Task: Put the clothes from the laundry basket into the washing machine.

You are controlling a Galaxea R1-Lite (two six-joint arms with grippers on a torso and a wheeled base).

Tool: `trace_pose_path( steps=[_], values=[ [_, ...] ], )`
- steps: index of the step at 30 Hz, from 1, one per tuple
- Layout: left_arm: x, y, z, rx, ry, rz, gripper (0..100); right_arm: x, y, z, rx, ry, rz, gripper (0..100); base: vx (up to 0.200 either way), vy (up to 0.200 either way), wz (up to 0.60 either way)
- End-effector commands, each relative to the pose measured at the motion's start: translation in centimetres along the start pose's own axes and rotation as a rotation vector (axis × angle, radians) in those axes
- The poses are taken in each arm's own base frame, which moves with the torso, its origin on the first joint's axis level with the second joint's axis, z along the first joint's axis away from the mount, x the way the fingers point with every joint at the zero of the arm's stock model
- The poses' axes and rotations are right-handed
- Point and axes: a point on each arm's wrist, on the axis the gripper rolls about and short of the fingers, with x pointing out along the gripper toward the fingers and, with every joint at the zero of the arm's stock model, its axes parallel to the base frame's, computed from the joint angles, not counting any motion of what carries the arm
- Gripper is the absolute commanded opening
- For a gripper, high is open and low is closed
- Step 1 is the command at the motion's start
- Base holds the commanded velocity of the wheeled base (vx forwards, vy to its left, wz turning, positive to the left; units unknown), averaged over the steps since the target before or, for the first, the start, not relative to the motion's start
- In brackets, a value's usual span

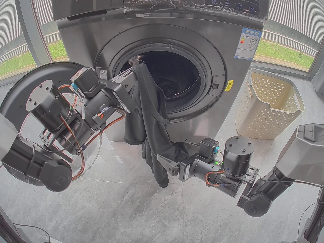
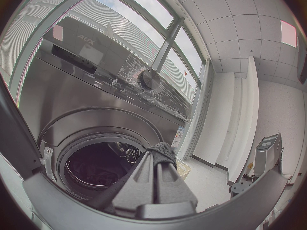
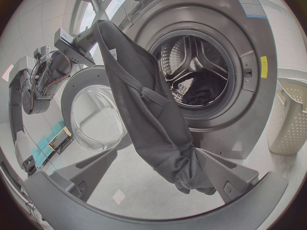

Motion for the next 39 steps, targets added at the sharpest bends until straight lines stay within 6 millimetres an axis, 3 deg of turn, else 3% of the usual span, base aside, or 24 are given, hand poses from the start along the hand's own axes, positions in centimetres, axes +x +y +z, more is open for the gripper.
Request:
trace_pose_path(
  steps=[1, 9, 25, 29, 34, 39],
  values=[
    [0.1, 0.0, 0.2, 0.003, -0.011, 0.001, 0, 1.1, 0.2, -1.1, -0.004, 0.020, 0.004, 100, 0.000, 0.000, 0.00],
    [0.1, 0.3, 0.2, 0.006, -0.010, 0.009, 0, -2.5, -0.3, -4.5, -0.014, 0.181, -0.017, 100, 0.000, 0.000, 0.00],
    [0.0, 1.4, 0.3, 0.020, -0.013, 0.039, 0, -8.4, -1.1, -7.7, -0.021, 0.380, -0.054, 100, 0.000, 0.000, 0.00],
    [0.0, 1.1, 0.5, 0.018, -0.019, 0.029, 0, -7.3, -1.0, -7.0, -0.022, 0.315, -0.054, 100, 0.000, 0.000, 0.00],
    [0.0, 0.1, 0.8, 0.009, -0.026, 0.003, 0, -3.5, -0.5, -5.0, -0.016, 0.155, -0.030, 100, 0.000, 0.000, 0.00],
    [0.0, -0.5, 1.4, 0.007, -0.041, -0.005, 0, -0.3, -0.1, -4.2, -0.013, 0.064, -0.011, 100, 0.000, 0.000, 0.00]
  ],
)
